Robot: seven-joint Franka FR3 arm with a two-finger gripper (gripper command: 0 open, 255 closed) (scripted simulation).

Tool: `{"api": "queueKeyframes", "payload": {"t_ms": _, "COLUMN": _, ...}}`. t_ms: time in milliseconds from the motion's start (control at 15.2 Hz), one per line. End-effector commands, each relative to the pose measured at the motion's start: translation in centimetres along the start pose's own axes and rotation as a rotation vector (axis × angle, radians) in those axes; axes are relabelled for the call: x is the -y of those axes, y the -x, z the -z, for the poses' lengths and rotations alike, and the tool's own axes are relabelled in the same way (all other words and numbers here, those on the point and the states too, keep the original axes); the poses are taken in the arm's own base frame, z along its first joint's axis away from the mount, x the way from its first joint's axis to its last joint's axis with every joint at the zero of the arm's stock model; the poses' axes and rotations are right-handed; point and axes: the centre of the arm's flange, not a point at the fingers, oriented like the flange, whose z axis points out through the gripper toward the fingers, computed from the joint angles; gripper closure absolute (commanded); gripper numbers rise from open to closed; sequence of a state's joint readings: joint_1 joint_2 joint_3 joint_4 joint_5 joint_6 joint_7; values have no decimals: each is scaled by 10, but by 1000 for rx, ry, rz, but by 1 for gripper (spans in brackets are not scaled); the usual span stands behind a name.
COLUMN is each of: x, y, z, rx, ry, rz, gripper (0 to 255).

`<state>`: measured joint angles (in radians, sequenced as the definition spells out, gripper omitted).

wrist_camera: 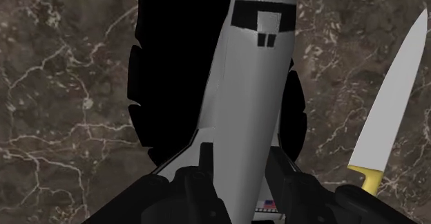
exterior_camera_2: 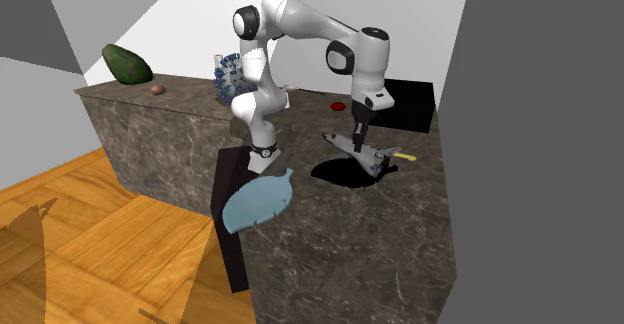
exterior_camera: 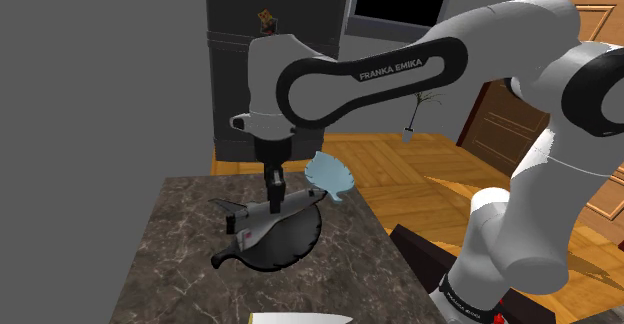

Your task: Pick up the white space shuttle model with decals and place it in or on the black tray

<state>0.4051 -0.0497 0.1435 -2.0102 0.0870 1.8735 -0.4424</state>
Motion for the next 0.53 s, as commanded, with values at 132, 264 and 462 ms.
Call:
{"api": "queueKeyframes", "payload": {"t_ms": 132, "x": 0, "y": -1, "z": -20, "rx": -1, "ry": 0, "rz": -1, "gripper": 255}}
{"api": "queueKeyframes", "payload": {"t_ms": 264, "x": -1, "y": -2, "z": -30, "rx": -1, "ry": 0, "rz": -1, "gripper": 255}}
{"api": "queueKeyframes", "payload": {"t_ms": 462, "x": -3, "y": -2, "z": -46, "rx": -1, "ry": 0, "rz": -1, "gripper": 255}}
